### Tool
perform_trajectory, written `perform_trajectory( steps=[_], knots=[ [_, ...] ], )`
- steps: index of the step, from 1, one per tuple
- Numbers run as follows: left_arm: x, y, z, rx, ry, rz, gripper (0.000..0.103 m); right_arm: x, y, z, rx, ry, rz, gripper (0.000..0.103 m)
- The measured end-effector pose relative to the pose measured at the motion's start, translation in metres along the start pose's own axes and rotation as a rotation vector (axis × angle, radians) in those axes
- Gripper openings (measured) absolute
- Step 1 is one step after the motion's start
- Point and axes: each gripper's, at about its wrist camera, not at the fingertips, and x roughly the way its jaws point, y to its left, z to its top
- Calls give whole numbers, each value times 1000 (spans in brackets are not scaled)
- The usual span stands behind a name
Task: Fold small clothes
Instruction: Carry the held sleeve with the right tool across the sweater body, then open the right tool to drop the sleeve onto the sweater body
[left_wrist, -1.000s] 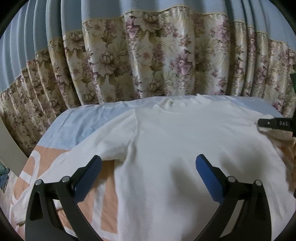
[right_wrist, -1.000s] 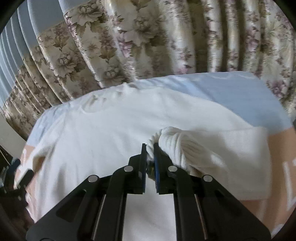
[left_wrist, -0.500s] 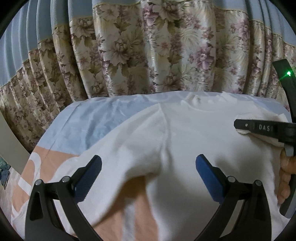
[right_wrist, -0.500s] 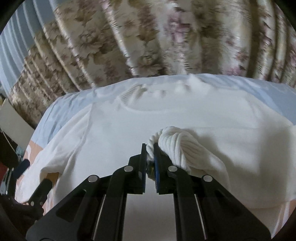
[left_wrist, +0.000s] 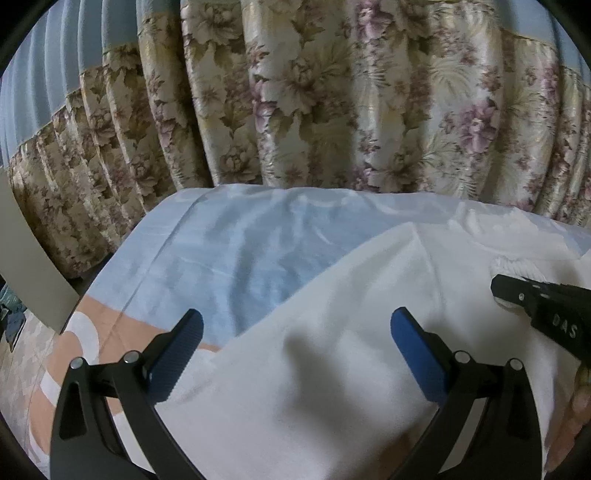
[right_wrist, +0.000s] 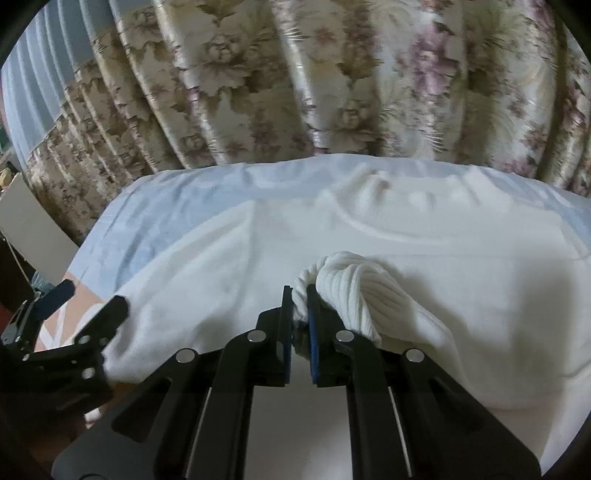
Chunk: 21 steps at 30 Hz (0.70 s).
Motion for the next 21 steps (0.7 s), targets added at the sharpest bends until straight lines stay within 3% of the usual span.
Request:
perform_trajectory(
  steps=[8, 9, 11, 12, 13, 15, 21],
  knots=[
    [5, 24, 1, -27, 11, 33, 101, 12, 42, 5, -25, 5, 76, 9],
    [5, 26, 1, -31, 12, 33, 101, 13, 45, 5, -28, 13, 91, 15],
    [3, 28, 0, -37, 13, 36, 101, 12, 47, 5, -24, 27, 117, 37],
    [2, 28, 0, -36, 11, 38, 101, 6, 43, 4, -17, 16, 121, 55],
    [0, 28, -1, -35, 9, 35, 101, 1, 40, 5, -6, 1, 126, 63],
    [-3, 26, -2, -33, 8, 32, 101, -16, 27, 5, 13, -37, 126, 64],
    [-8, 14, -3, -37, 3, 26, 101, -53, -23, 8, 5, -110, -21, 65]
  ],
)
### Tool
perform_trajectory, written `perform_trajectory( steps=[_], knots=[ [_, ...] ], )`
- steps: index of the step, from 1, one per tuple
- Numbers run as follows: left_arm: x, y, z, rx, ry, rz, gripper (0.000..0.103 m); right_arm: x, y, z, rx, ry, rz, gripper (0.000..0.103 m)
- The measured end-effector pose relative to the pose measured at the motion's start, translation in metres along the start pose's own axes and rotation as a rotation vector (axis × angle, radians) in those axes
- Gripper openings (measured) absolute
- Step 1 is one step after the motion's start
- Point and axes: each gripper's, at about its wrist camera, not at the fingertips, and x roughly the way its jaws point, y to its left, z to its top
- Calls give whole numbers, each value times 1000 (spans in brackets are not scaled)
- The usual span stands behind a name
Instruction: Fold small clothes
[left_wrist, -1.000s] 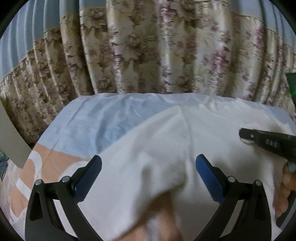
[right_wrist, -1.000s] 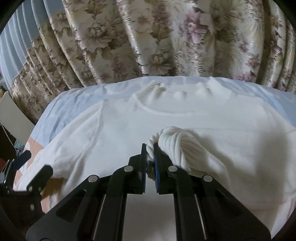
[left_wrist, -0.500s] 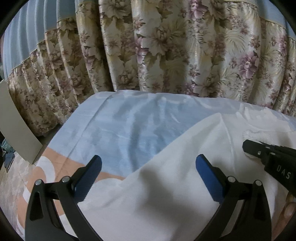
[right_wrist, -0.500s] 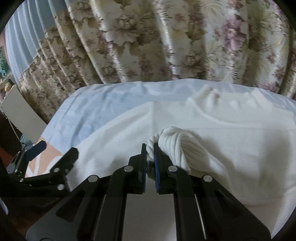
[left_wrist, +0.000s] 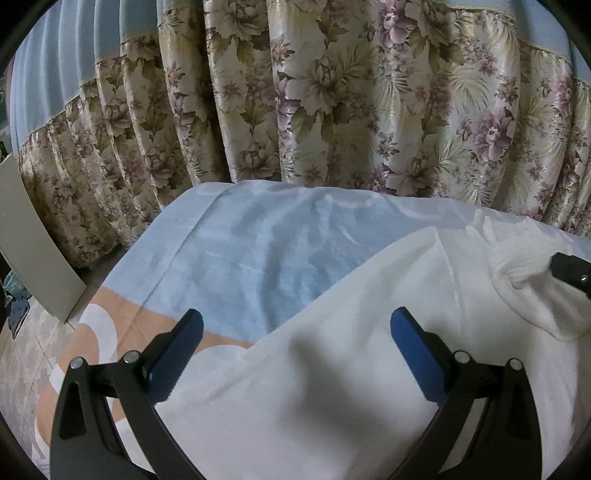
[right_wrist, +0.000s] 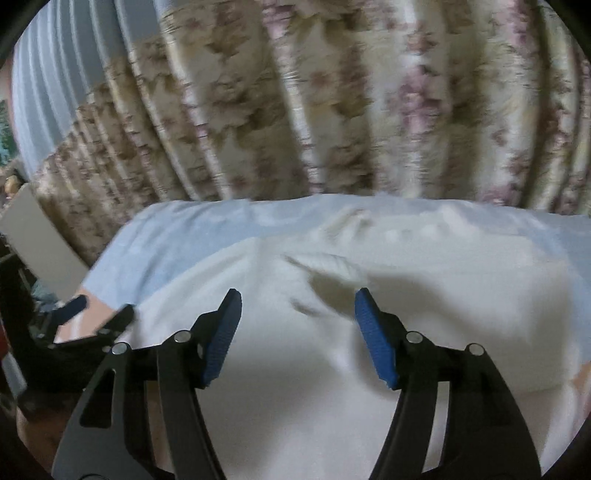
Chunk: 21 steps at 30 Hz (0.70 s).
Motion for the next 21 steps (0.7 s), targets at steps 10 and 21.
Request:
perform_trajectory(
  steps=[10, 21],
  knots=[
    [-17, -23, -2, 25, -12, -18, 101, -37, -65, -12, 81, -36, -33, 65],
    [-40, -22, -17, 35, -24, -23, 101, 37, -86, -9, 49, 116, -154, 65]
  ],
)
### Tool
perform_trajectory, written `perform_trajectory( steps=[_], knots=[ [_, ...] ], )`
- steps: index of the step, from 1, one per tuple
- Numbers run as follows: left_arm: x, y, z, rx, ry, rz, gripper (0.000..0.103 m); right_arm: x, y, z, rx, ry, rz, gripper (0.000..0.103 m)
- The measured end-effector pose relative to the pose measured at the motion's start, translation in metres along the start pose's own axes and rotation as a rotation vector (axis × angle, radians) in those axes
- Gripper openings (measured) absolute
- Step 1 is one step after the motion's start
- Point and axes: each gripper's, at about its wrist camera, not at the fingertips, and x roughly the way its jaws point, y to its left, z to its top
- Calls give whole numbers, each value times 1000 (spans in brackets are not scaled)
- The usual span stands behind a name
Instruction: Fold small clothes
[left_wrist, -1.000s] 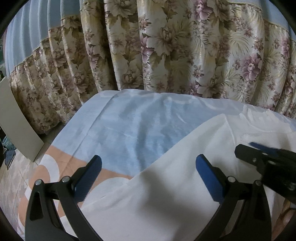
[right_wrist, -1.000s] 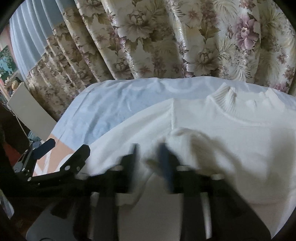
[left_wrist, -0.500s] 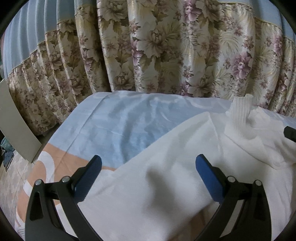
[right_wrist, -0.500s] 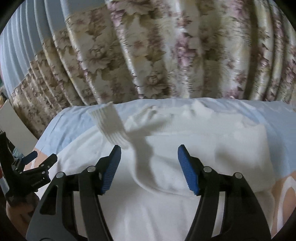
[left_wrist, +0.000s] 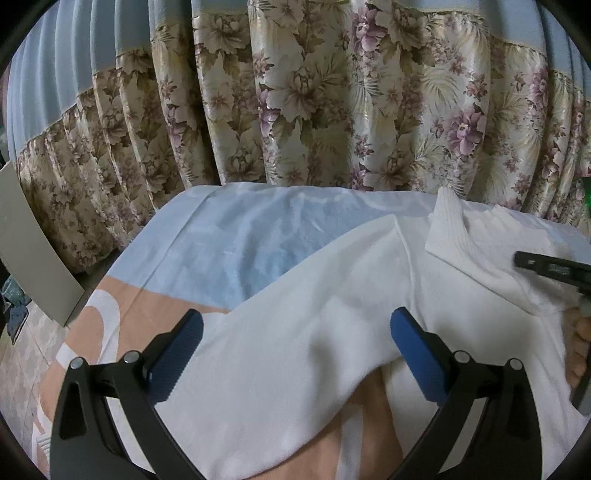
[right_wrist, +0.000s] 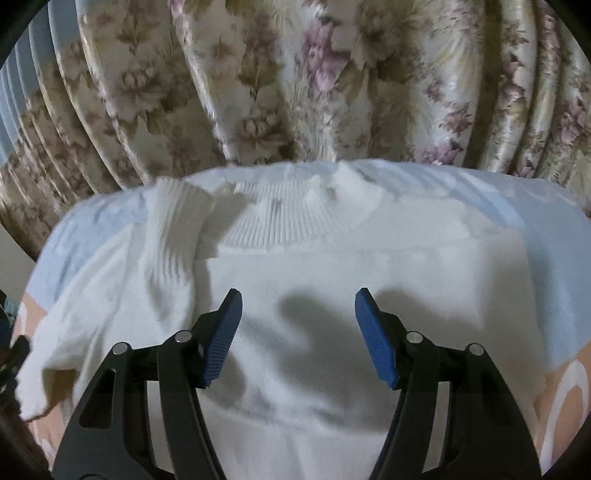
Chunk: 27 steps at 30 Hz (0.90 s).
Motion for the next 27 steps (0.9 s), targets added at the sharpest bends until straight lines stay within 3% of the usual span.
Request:
perform_trajectory(
  steps=[3, 6, 8, 10, 11, 15, 18, 19, 21, 23, 27],
  knots=[
    [0, 0, -1, 5, -5, -3, 101, 11, 13, -2, -43, 17, -11, 66],
    [3, 3, -1, -5, -6, -9, 101, 13, 30, -4, -87, 14, 31, 66],
    [5, 5, -1, -13, -7, -7, 101, 9, 47, -7, -135, 7, 135, 65],
    [7, 11, -1, -27, -5, -6, 101, -7, 64, -14, -209, -43, 300, 65],
    [8, 13, -1, -31, -5, -2, 101, -15, 70, -17, -243, -71, 331, 66],
    [10, 25, -2, -54, 1, 10, 101, -23, 70, -19, -229, -102, 355, 70],
    [9, 32, -5, -63, 2, 16, 101, -28, 58, -10, -170, -160, 234, 75],
    [9, 34, -5, -63, 2, 19, 101, -25, 51, -6, -132, -159, 210, 78],
    [9, 37, -8, -69, 3, 20, 101, -13, 34, 6, -25, -124, 248, 78],
    [9, 40, -11, -77, 7, 19, 101, -5, 29, 14, -8, -114, 235, 78],
    [13, 41, -15, -72, 16, 15, 101, 13, 37, 29, -57, -79, 193, 57]
  ],
)
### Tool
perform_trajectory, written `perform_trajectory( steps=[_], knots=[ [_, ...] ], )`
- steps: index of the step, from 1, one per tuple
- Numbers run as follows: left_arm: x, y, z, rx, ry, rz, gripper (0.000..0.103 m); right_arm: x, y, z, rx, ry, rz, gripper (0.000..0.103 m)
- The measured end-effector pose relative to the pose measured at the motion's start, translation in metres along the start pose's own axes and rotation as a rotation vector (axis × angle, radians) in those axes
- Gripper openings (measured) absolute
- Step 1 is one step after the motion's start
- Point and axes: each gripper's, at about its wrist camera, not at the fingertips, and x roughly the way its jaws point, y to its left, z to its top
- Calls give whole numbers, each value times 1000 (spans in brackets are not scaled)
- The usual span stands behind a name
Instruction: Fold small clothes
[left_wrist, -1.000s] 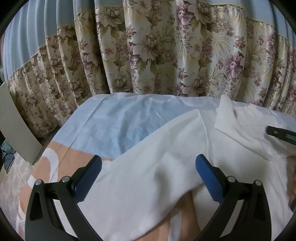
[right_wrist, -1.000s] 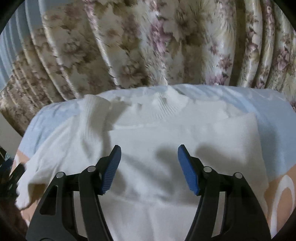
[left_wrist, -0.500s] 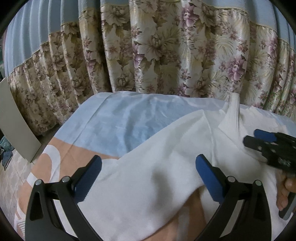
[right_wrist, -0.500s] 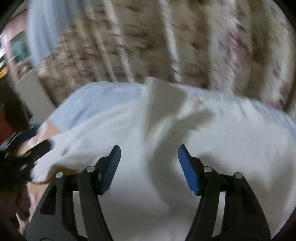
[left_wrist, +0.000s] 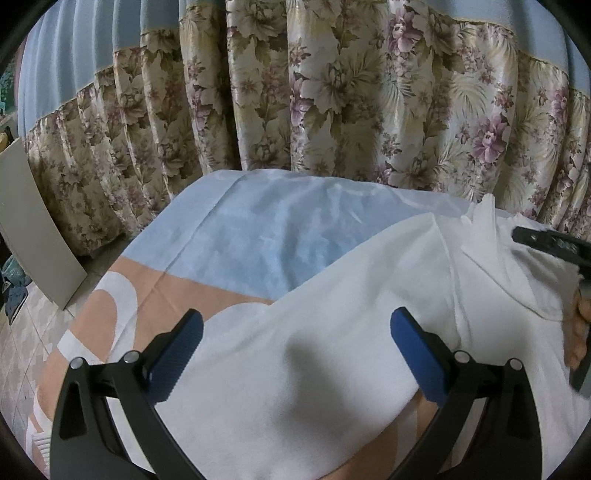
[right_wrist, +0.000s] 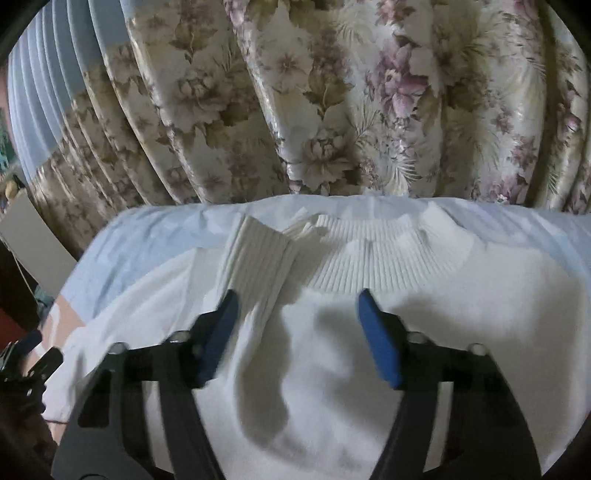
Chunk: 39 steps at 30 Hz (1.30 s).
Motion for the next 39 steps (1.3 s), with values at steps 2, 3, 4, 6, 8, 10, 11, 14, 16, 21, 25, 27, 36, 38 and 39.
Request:
perform_trajectory(
  steps=[2, 3, 4, 6, 8, 10, 11, 14, 16, 21, 25, 27, 36, 38, 39],
  knots=[
    [2, 0, -1, 1, 2, -2, 101, 12, -3, 5, 4, 37, 1, 51],
    [3, 0, -1, 0, 3, -3, 101, 17, -2, 8, 4, 48, 10, 51],
    [5, 0, -2, 0, 5, -4, 101, 22, 0, 9, 2, 58, 23, 51],
    [7, -1, -1, 0, 7, -8, 101, 33, 4, 12, -4, 78, 31, 51],
    [8, -1, -2, 0, 7, -9, 101, 38, 6, 13, 2, 83, 46, 49],
    [9, -1, -2, -1, 9, -11, 101, 43, 7, 14, 11, 94, 60, 26],
    [11, 0, -2, -2, 10, -10, 101, 47, 9, 14, 11, 108, 84, 22],
    [14, 2, -1, -12, 12, -11, 101, 48, 19, 14, -29, 113, 88, 12],
    [15, 2, -1, -13, 12, -11, 101, 44, 21, 14, -31, 100, 82, 11],
    [14, 6, 2, -18, 5, -8, 101, 15, 28, 11, -18, 24, 73, 10],
    [11, 15, 5, -35, -2, 1, 101, -8, 52, 5, -63, -5, 122, 10],
    [8, 20, 6, -40, -7, 7, 101, -14, 64, 0, -82, -8, 142, 10],
    [-10, 45, 6, -58, -21, 44, 101, -15, 115, -29, -168, 46, 271, 23],
    [-16, 52, 4, -60, -26, 51, 101, -24, 116, -31, -172, 35, 275, 23],
    [-18, 55, 3, -63, -25, 54, 101, -27, 117, -33, -174, 41, 284, 23]
  ],
)
